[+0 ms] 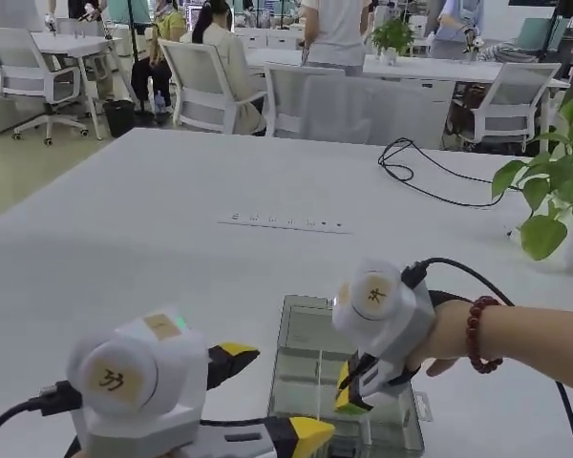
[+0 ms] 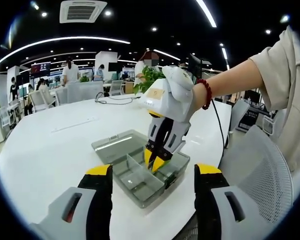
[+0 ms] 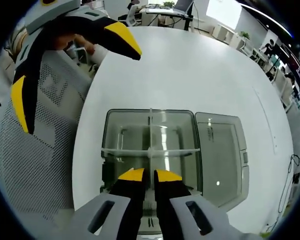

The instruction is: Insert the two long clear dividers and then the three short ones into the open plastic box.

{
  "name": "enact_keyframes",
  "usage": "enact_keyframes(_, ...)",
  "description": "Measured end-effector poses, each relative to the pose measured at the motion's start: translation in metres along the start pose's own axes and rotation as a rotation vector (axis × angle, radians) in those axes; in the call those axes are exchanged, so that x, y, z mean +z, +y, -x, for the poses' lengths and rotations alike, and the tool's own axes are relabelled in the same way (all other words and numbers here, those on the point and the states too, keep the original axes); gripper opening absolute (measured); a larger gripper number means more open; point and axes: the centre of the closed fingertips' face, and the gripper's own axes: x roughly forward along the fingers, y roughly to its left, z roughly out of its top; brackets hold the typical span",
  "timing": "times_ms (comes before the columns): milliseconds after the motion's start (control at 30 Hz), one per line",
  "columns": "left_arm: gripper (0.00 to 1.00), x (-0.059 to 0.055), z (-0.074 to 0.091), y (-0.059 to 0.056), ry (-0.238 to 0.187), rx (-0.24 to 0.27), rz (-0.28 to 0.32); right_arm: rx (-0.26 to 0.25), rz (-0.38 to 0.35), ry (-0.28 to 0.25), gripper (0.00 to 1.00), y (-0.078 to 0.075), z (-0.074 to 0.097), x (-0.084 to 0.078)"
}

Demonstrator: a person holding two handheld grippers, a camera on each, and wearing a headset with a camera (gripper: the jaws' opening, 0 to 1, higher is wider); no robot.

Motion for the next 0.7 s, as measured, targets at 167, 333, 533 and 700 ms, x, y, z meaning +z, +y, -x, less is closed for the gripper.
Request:
enact_keyframes(167, 0.68, -0.002, -0.002, 0.001, 0.008, 0.003, 0.000, 0.002, -0.057, -0.040, 0.16, 0.001, 0.006, 0.006)
enact_keyframes(333, 0.69, -0.004, -0.003, 0.002, 0.013, 0.009, 0.011, -0.009, -0.094, -0.053, 0.23, 0.003, 0.015, 0.006)
enact_keyframes(533, 0.73, -0.006, -0.004, 0.004, 0.027, 0.017, 0.017, -0.025, -0.121, -0.094, 0.29, 0.002, 0.029, 0.004)
enact_keyframes(700, 0.76, -0.006, -0.005, 0.006, 0.040, 0.023, 0.015, -0.034, -0.130, -0.116, 0.34, 0.002, 0.043, -0.002)
